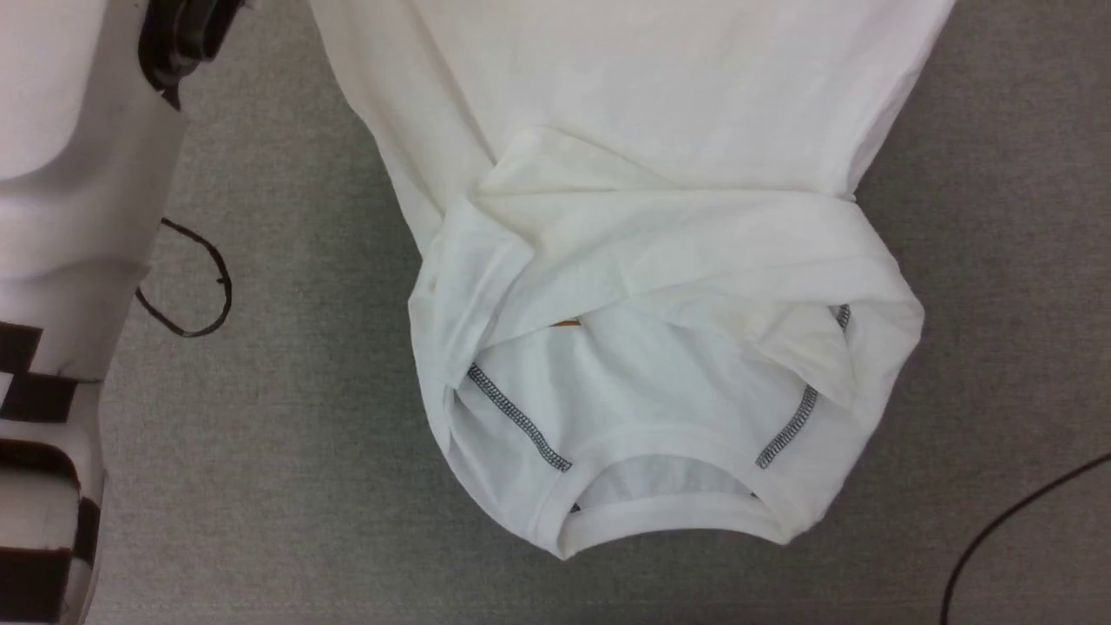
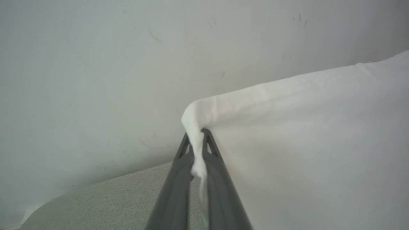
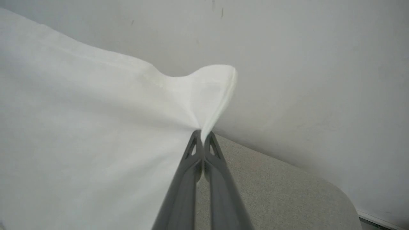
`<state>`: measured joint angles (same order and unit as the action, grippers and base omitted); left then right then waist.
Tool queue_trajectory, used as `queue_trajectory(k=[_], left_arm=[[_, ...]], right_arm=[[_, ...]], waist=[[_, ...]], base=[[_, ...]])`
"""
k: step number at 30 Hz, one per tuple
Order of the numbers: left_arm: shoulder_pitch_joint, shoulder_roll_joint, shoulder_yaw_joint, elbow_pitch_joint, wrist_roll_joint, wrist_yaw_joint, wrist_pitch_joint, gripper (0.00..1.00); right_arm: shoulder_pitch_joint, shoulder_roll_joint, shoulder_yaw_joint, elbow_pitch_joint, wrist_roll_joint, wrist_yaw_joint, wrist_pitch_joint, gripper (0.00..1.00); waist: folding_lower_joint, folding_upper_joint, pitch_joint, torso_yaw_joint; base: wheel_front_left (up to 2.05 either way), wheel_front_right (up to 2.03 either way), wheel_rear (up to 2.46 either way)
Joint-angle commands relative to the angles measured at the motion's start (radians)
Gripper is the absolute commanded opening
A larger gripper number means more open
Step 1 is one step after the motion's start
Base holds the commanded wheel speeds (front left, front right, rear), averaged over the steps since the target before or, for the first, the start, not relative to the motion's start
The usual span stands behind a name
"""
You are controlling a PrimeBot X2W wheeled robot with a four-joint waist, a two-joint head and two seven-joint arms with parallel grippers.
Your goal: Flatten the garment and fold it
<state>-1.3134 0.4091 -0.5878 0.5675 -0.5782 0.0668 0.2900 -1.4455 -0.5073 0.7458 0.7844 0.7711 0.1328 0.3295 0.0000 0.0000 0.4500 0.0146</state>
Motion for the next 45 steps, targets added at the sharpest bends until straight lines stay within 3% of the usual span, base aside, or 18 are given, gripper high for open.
queue_trajectory(k=[1,8,15,21,25,30,40,41,42,43,44,45], left_arm=[[0.004,0.005,0.006,0.001,0.002,-0.004,-0.013,0.00],[0.220,0.039,0.060,-0.109,-0.043,0.087,-0.099,0.00],[0.590,0.120,0.094,-0.368,-0.083,0.232,-0.113,0.00],[0.901,0.190,0.111,-0.603,-0.114,0.362,-0.087,0.00],[1.079,0.219,0.113,-0.726,-0.135,0.443,-0.062,0.00],[1.245,0.218,0.092,-0.800,-0.162,0.507,-0.044,0.00],[1.327,0.116,-0.020,-0.699,-0.191,0.477,-0.041,0.00],[1.332,0.104,-0.022,-0.682,-0.201,0.472,-0.043,0.00],[1.335,0.095,-0.022,-0.669,-0.207,0.468,-0.048,0.06],[1.335,0.089,-0.023,-0.656,-0.209,0.464,-0.054,0.47],[1.335,0.084,-0.025,-0.643,-0.211,0.461,-0.056,1.00],[1.333,0.079,-0.026,-0.633,-0.212,0.458,-0.060,1.00]], right_arm=[[0.003,-0.005,0.009,-0.012,0.012,-0.002,-0.013,0.00],[0.162,-0.063,0.089,-0.129,0.094,-0.002,-0.100,0.00],[0.428,-0.133,0.113,-0.268,0.146,-0.002,-0.131,0.00],[0.682,-0.176,0.059,-0.374,0.142,-0.002,-0.100,0.00],[0.855,-0.178,-0.037,-0.434,0.107,-0.002,-0.077,0.00],[1.068,-0.125,-0.202,-0.485,0.017,-0.002,-0.016,0.00],[1.436,0.128,-0.551,-0.664,-0.316,-0.002,0.155,0.00],[1.464,0.155,-0.578,-0.691,-0.344,-0.002,0.174,0.04],[1.488,0.178,-0.598,-0.719,-0.374,-0.002,0.190,0.20],[1.510,0.199,-0.613,-0.743,-0.398,-0.002,0.208,0.40],[1.530,0.219,-0.627,-0.764,-0.416,-0.002,0.225,0.74],[1.548,0.235,-0.639,-0.783,-0.436,-0.002,0.241,1.00]], waist=[[0.0000,0.0000,-0.027,-0.013],[0.0000,0.0000,-0.116,-0.015],[0.0000,0.0000,-0.209,-0.022],[0.0000,0.0000,-0.273,-0.028],[0.0000,0.0000,-0.301,-0.034],[0.0000,0.0000,-0.322,-0.037],[0.0000,0.0000,-0.315,-0.037],[0.0000,0.0000,-0.314,-0.040],[0.0000,0.0000,-0.311,-0.044],[0.0000,0.0000,-0.310,-0.046],[0.0000,0.0000,-0.309,-0.047],[0.0000,0.0000,-0.308,-0.048]], base=[[0.00,0.00,0.00],[0.00,0.00,0.00],[0.00,0.00,0.00],[0.00,0.00,0.00],[0.00,0.00,0.00],[0.00,0.00,0.00],[0.00,0.00,0.00],[0.00,0.00,0.00],[0.00,0.00,0.00],[0.00,0.00,0.00],[0.00,0.00,0.00],[0.00,0.00,0.00]])
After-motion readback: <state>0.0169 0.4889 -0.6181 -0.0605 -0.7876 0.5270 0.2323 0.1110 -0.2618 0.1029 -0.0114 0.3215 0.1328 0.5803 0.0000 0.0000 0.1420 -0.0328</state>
